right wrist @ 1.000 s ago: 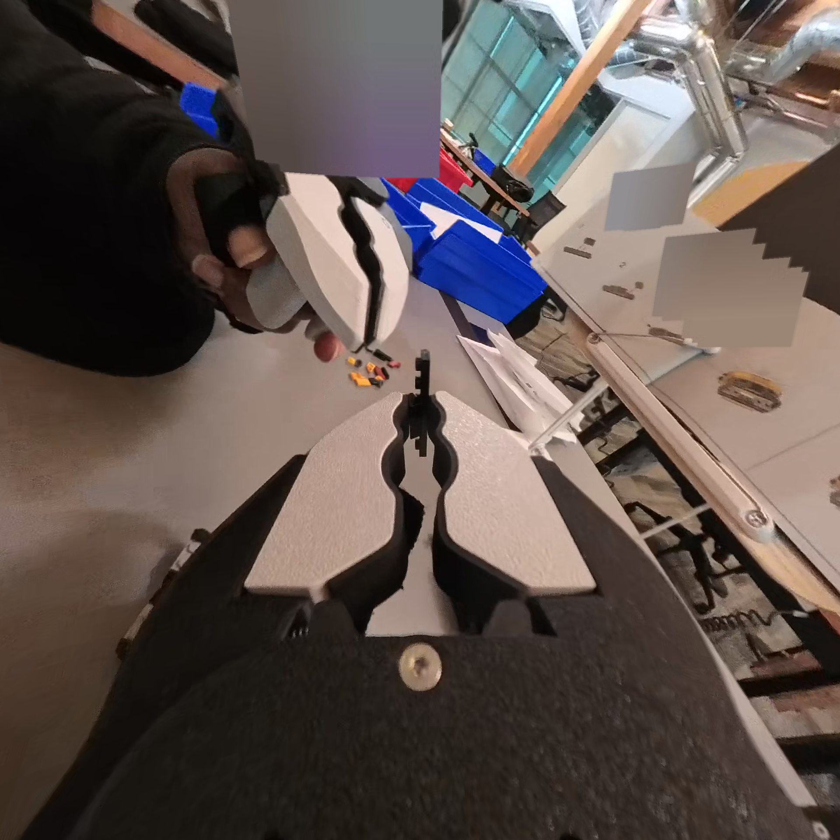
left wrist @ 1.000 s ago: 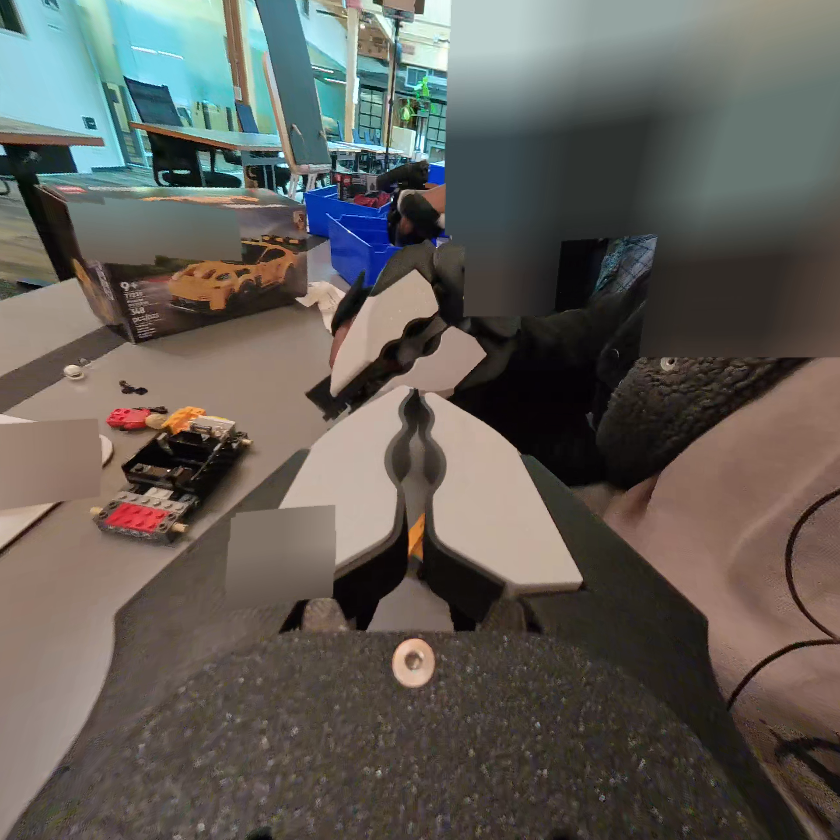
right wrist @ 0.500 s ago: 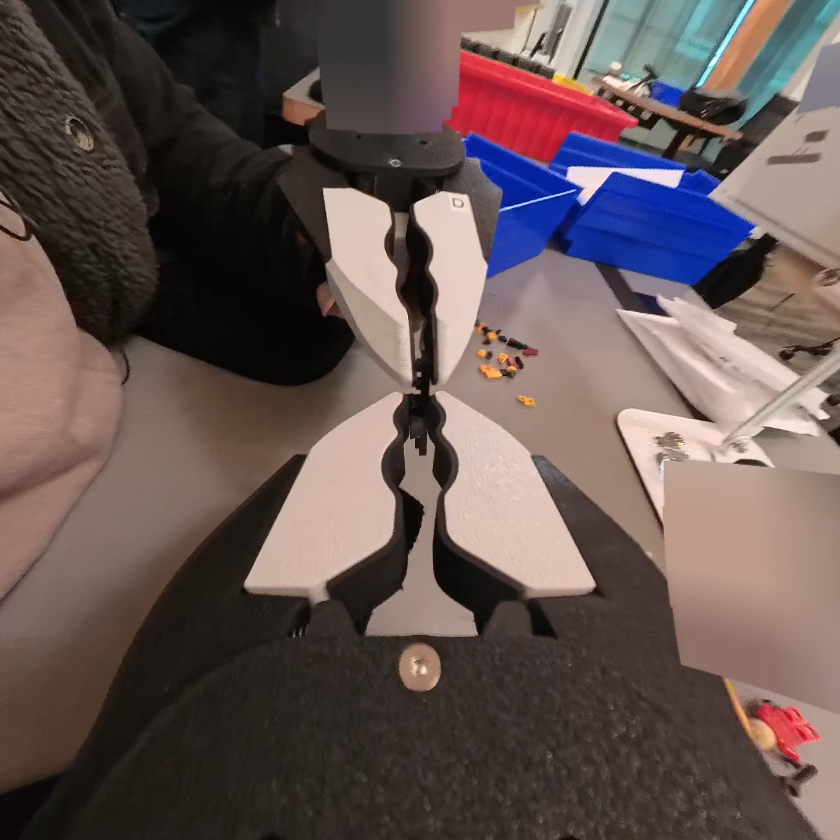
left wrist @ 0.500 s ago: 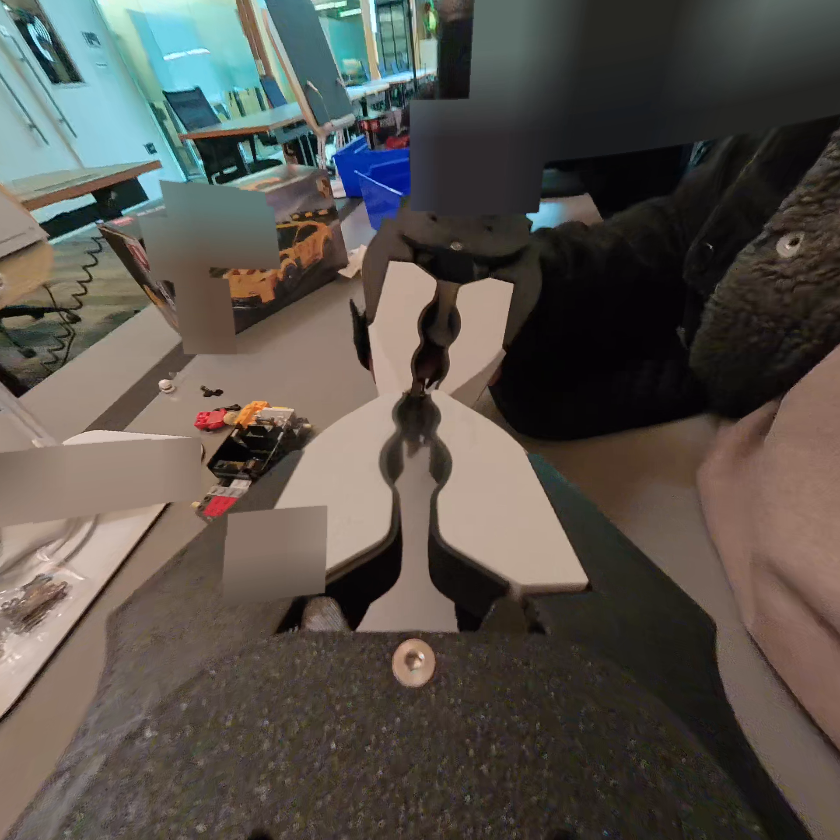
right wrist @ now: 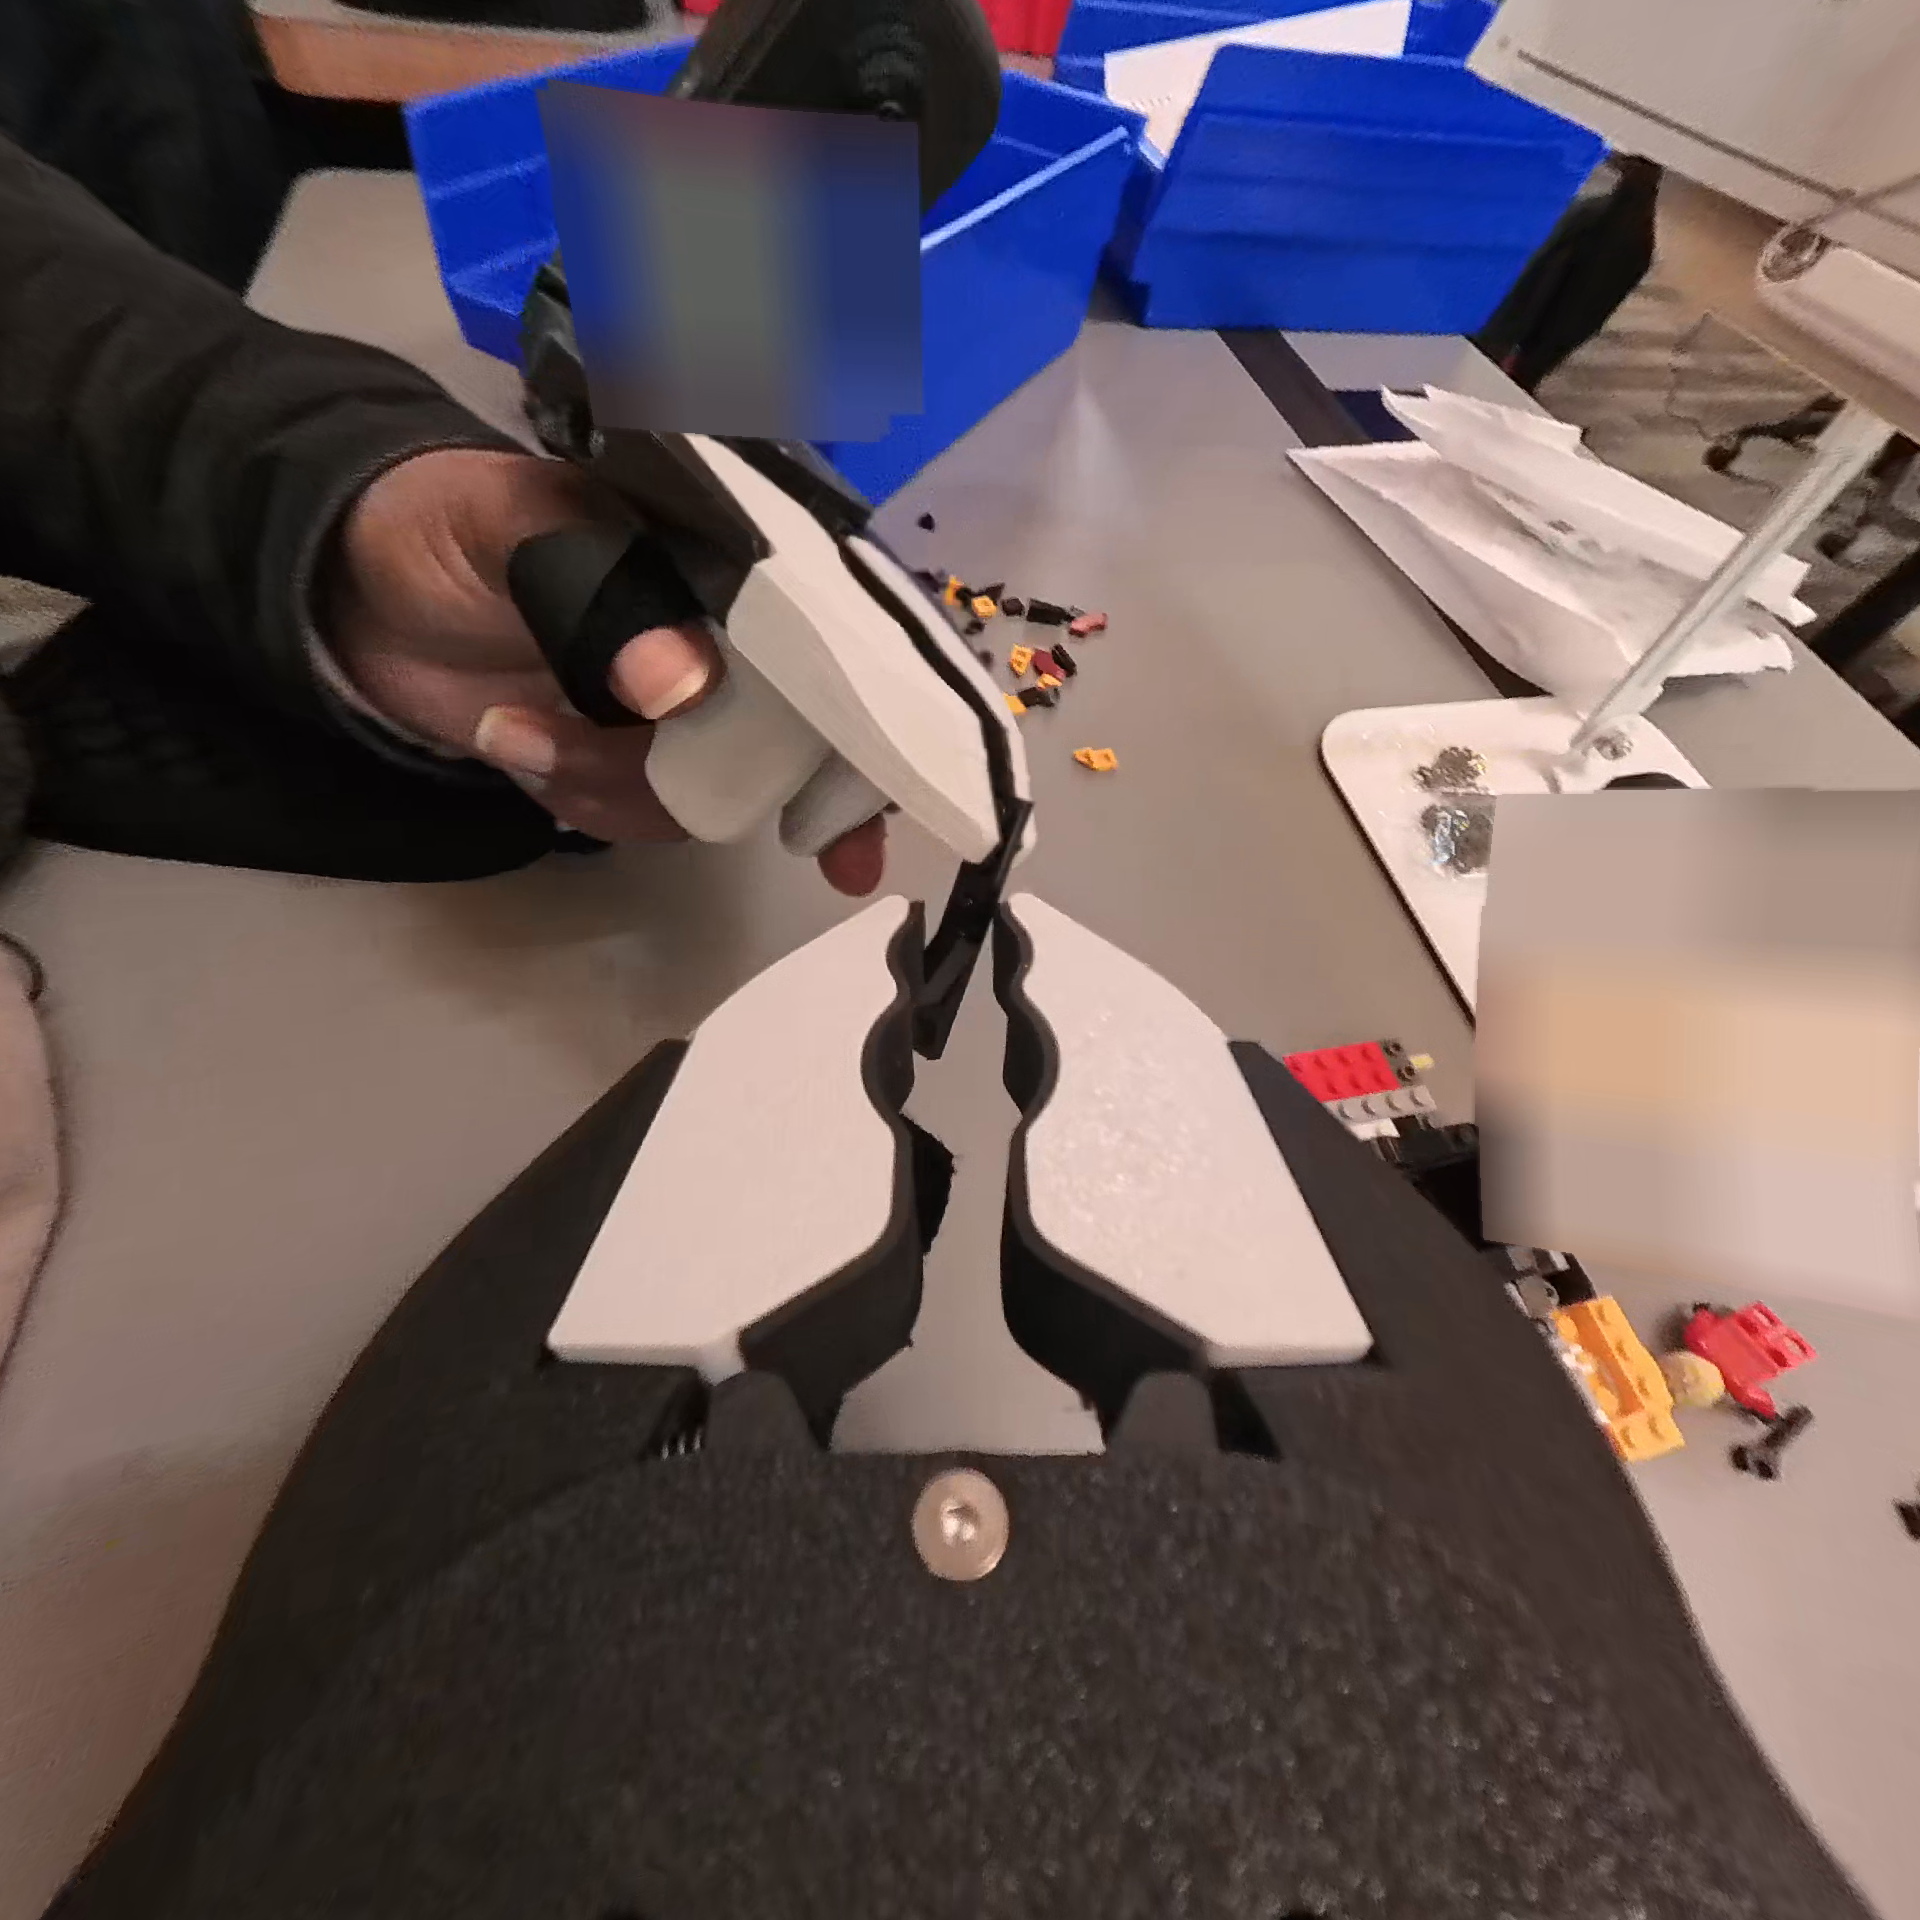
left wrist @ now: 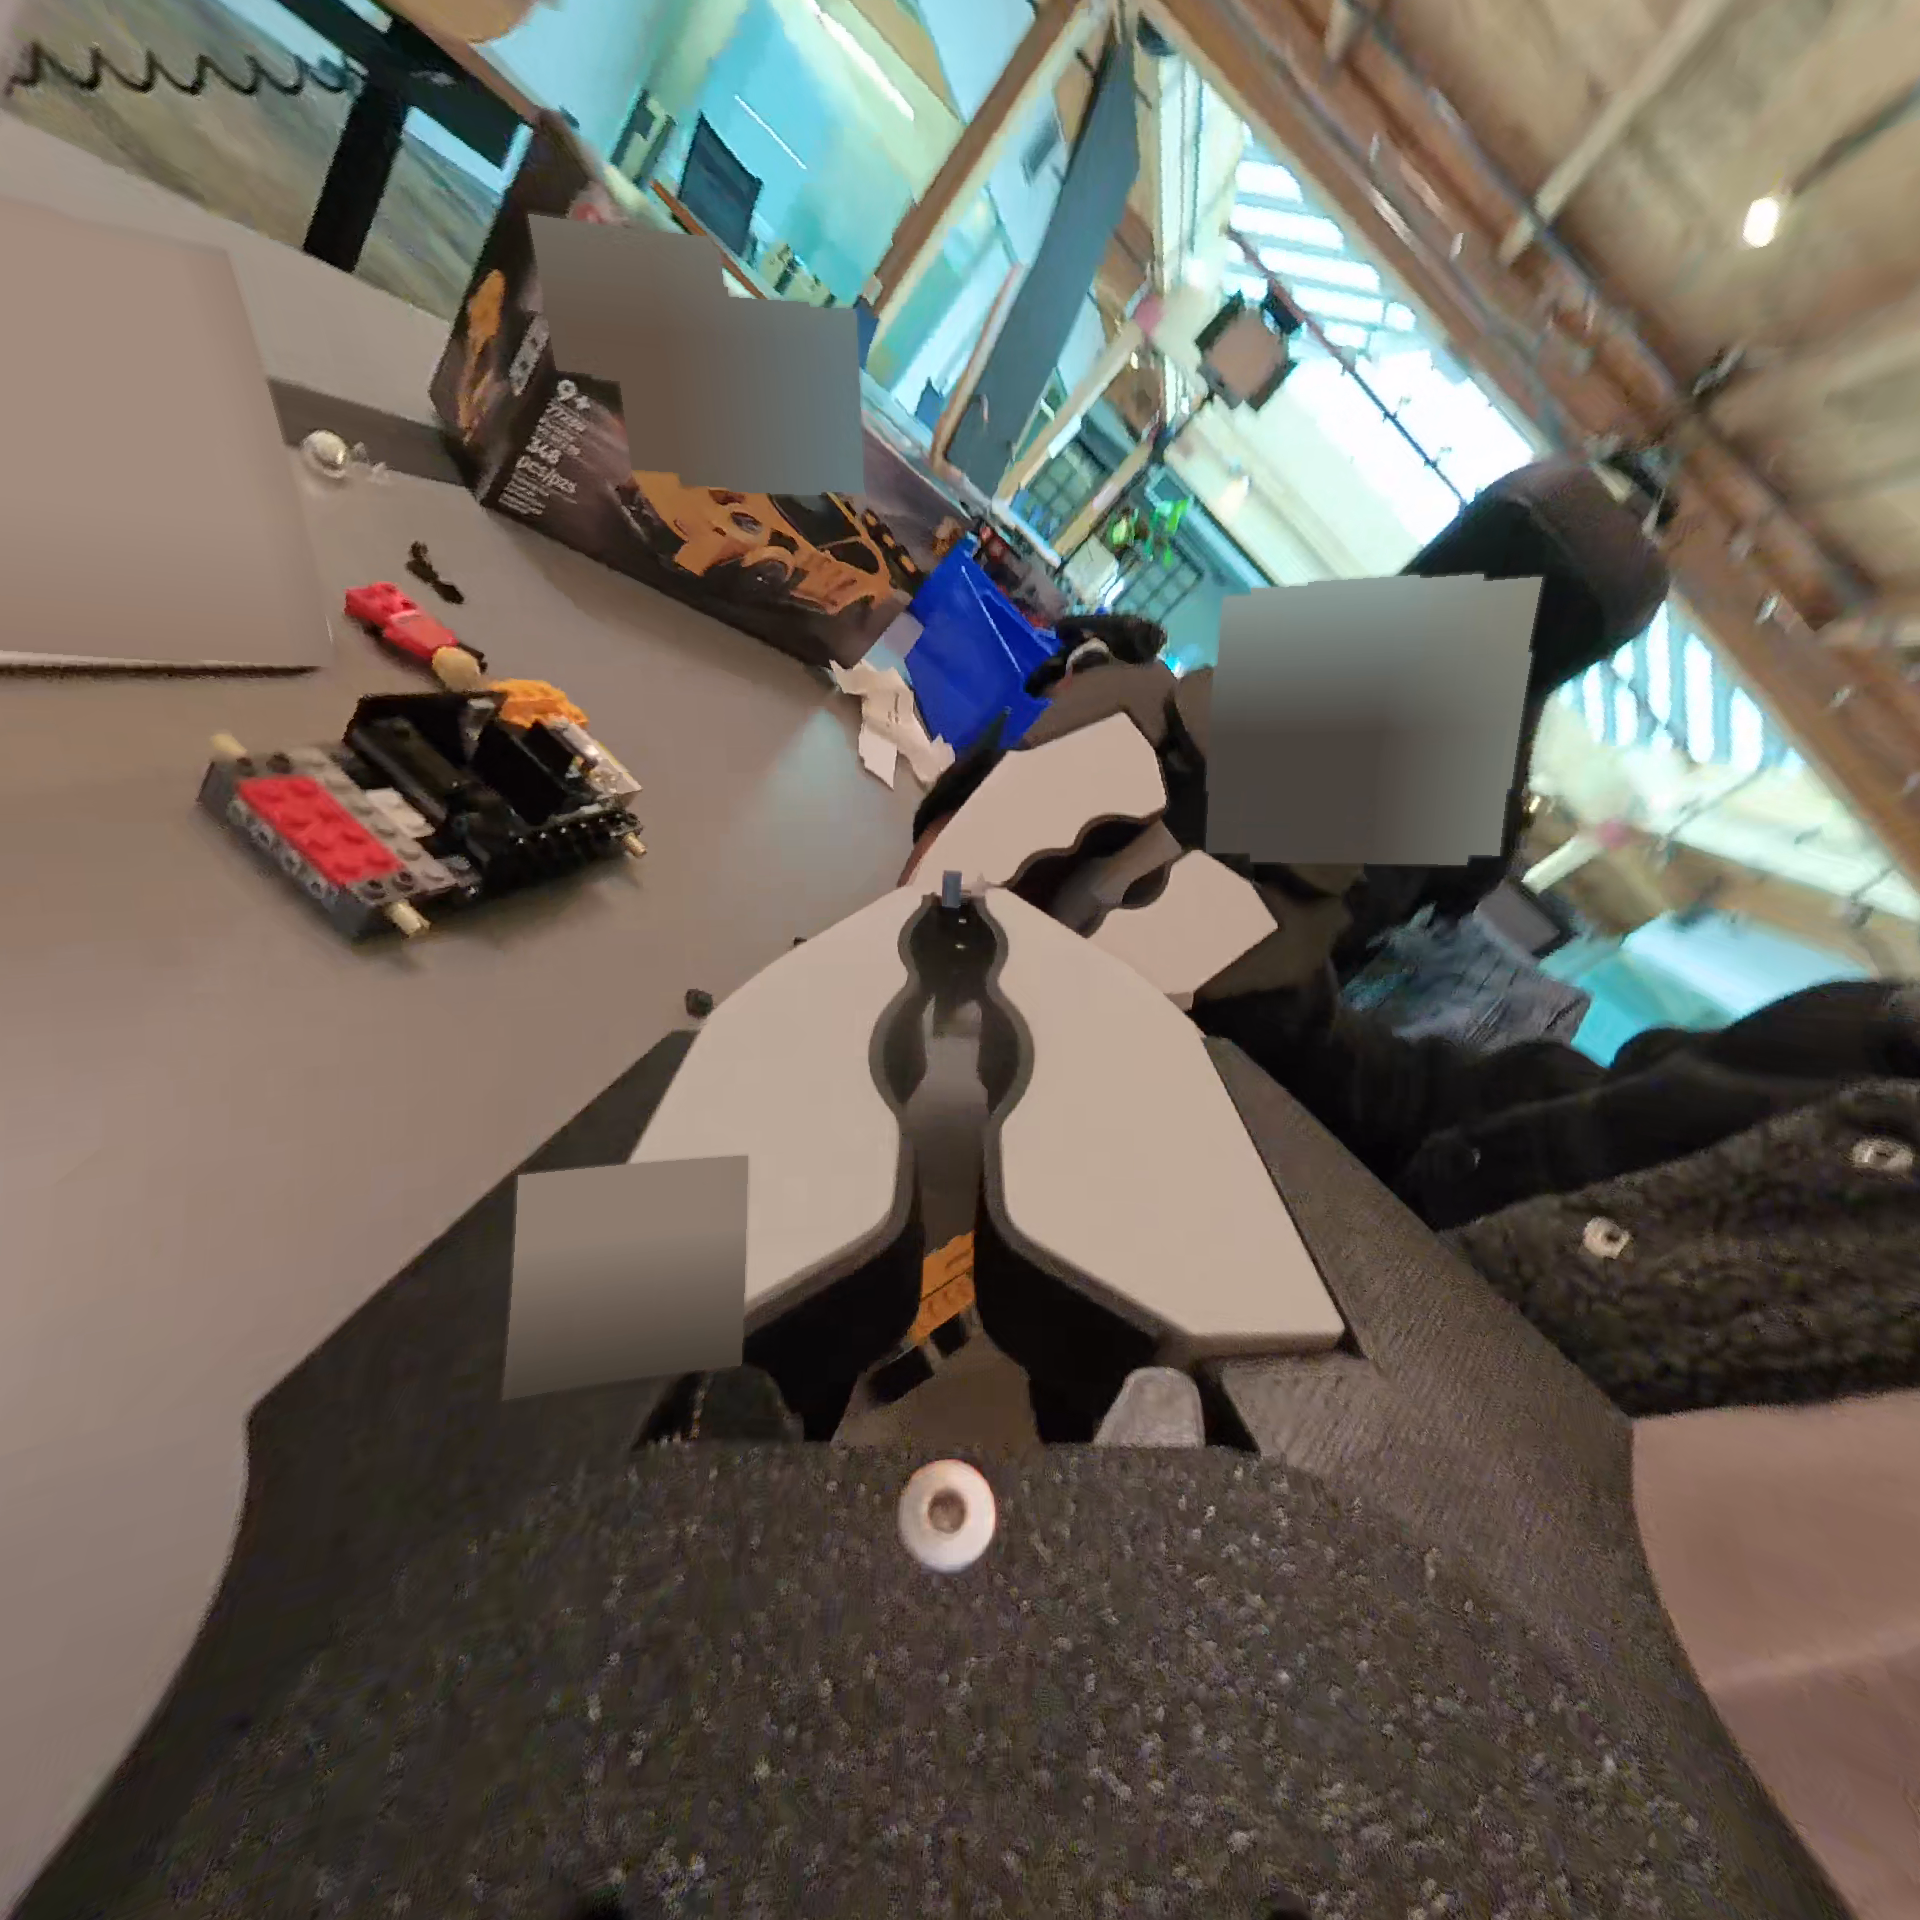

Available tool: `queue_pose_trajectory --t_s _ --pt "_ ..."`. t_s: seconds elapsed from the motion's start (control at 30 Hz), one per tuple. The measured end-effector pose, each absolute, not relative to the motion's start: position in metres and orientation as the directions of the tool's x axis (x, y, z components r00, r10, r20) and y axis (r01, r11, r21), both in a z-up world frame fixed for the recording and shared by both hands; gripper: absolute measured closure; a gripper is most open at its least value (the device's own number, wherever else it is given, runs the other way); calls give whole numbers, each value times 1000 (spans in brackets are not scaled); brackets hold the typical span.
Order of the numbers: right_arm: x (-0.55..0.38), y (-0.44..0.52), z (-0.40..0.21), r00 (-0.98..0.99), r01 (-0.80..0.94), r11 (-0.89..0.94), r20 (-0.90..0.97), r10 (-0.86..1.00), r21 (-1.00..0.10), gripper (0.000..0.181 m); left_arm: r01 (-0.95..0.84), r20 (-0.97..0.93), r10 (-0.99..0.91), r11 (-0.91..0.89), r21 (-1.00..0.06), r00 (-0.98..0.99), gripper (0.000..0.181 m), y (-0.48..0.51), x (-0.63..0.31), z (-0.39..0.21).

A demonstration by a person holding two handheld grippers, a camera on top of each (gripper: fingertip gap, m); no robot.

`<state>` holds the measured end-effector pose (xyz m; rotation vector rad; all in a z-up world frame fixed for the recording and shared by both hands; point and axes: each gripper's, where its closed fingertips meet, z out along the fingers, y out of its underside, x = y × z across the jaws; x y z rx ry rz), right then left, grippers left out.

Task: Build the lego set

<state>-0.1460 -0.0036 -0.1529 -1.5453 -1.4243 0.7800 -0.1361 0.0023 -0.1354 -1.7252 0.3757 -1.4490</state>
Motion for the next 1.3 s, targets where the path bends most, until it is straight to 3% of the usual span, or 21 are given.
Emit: queue_pose_trajectory --t_s 0.57,0.9,1.07,1.3 --pt "-158 3 -174 82 698 59 162 983 -713 167 527 912 -387 -752 -396 133 176 11 -153 -157" --pt "-150 -17 -199 -76 812 -61 -209 975 -580 166 500 978 -201 -842 -203 59 176 -2 -145 -183" --pt "-151 -13 -186 -64 745 -169 -321 945 -646 160 504 978 -198 -840 -200 60 177 1 -146 -184" --pt "-137 -8 -168 -2 642 -185 -242 970 -744 147 514 982 -182 -837 -186 58 176 3 -148 -186"
